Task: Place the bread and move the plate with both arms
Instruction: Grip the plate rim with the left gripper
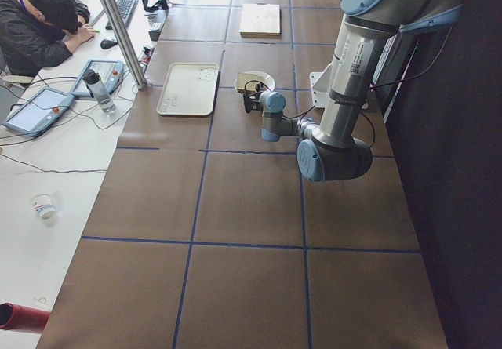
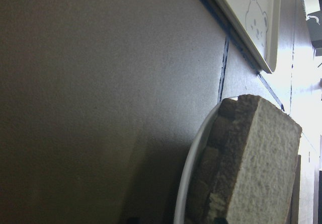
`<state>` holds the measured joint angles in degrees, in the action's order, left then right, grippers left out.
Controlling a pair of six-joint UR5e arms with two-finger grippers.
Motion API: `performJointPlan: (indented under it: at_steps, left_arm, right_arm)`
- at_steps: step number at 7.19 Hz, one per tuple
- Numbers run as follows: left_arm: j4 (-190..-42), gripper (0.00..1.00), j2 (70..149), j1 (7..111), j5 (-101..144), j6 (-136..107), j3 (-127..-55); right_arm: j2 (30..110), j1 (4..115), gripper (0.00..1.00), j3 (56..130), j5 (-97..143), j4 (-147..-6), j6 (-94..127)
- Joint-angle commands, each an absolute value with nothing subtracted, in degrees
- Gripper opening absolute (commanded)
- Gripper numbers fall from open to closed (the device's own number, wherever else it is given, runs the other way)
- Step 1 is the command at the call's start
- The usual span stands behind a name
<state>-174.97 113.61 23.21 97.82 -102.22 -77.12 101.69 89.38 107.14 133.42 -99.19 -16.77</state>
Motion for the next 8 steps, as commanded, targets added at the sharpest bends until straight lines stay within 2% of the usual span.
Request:
performJointPlan:
  at_steps: [1,3,5,7,8]
  left_arm:
    - [-175.0,0.23,115.0,22.7,97.7,-102.2,-75.5]
    - [-175.0,0.21,115.6,21.5,96.2,-102.2,-75.4]
    - [-175.3,0.07,115.7,21.4,96.2,-102.2,-75.6]
    - [-178.1,0.0,115.7,21.6,96.1,-103.4,-75.7]
    - [-180.3,0.0,115.7,21.6,95.5,-108.0,-75.8]
  right_arm:
    - [101.7,89.4,0.99,107.1,133.4,-99.2,-16.8]
    - [101.7,89.4,0.99,107.1,133.4,-99.2,-16.7]
    - [101.7,89.4,0.99,107.1,133.4,-99.2,-16.8]
    - [101.7,89.4,0.99,107.1,133.5,-99.1,-16.8]
    - [101.7,89.4,0.99,107.1,133.5,-99.2,-16.8]
